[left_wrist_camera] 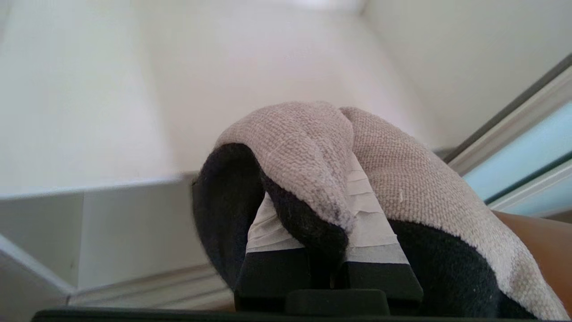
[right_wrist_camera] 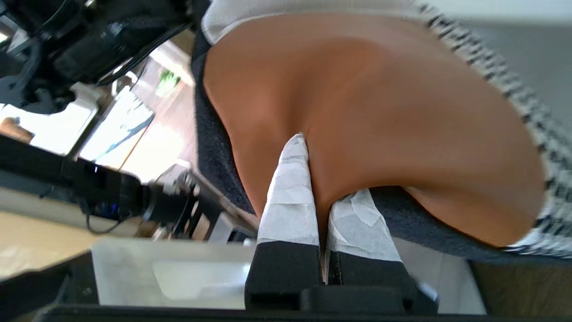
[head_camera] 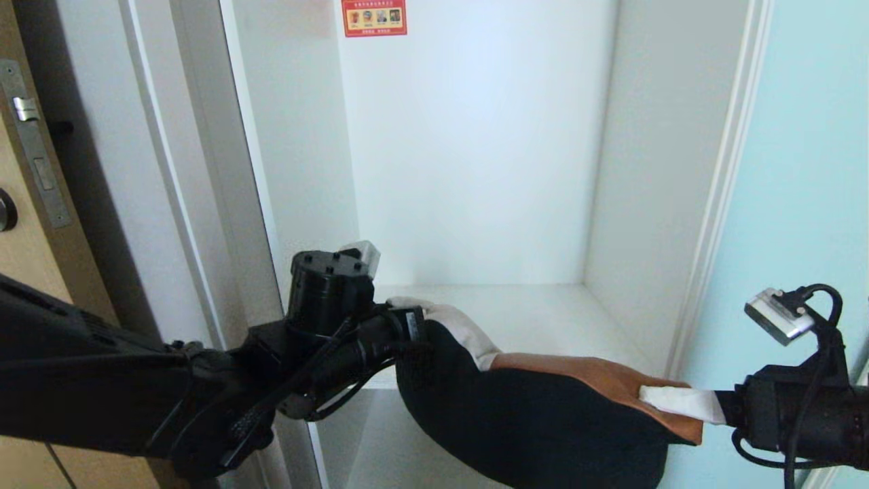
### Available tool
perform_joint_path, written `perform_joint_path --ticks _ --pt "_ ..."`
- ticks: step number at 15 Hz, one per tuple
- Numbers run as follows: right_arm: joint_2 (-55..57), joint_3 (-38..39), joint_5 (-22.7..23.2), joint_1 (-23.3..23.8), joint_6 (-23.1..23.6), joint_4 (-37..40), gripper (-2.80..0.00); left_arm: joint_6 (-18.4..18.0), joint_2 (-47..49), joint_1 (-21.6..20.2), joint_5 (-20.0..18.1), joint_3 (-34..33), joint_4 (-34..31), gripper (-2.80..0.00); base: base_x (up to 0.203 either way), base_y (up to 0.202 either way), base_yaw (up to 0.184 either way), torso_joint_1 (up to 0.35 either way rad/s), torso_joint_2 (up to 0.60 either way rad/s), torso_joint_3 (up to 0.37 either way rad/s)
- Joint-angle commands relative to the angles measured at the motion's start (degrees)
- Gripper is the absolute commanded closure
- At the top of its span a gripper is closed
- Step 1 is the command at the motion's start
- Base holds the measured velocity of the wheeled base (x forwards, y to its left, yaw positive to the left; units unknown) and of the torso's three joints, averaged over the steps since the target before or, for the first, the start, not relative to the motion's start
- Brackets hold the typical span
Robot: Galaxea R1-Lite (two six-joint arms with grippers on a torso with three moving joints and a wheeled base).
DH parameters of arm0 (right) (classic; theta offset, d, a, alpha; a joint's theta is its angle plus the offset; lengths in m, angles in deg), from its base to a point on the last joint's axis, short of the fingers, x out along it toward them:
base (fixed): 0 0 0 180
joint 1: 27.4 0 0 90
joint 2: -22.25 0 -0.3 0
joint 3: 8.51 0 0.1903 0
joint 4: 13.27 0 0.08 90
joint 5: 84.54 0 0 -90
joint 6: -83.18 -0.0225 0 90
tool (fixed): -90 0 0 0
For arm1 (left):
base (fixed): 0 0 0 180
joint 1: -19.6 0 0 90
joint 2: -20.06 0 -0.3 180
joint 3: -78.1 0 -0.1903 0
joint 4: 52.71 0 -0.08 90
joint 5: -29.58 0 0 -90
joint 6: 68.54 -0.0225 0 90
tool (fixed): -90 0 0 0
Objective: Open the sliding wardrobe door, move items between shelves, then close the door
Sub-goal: Place the pillow on the higher shelf
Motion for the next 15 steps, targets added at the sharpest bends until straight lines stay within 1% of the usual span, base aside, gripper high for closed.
perform_joint_path --ticks 1,5,7,9,12,15 --pt "-2.3 -3.1 -2.7 0.0 -0.1 2.4 0.00 0.2 -4.6 0.0 0.1 1.6 -2.4 0.00 0.000 0.000 0.000 0.000 0.00 0.000" --pt "-2.6 -8.6 -4.8 0.1 -0.1 3.4 0.00 -0.6 -7.7 0.0 0.2 5.9 -6.0 0.00 0.000 0.000 0.000 0.000 0.00 0.000" --pt "-1.3 -12.4 -7.0 0.0 -0.1 3.4 0.00 -0.8 -8.6 -0.1 0.5 7.8 -7.7 0.00 0.000 0.000 0.000 0.000 0.00 0.000" --pt "1.3 -17.2 -8.2 0.0 -0.1 3.5 0.00 -0.8 -8.6 -0.6 1.2 10.2 -8.8 0.00 0.000 0.000 0.000 0.000 0.00 0.000" --pt "5.2 -25.4 -12.2 0.0 -0.1 5.8 0.00 -0.8 -8.0 -2.2 1.2 15.3 -11.8 0.00 0.000 0.000 0.000 0.000 0.00 0.000" --pt "12.0 -32.0 -15.3 0.0 -0.1 7.2 0.00 -0.8 -3.7 -5.0 1.2 20.3 -12.6 0.00 0.000 0.000 0.000 0.000 0.00 0.000"
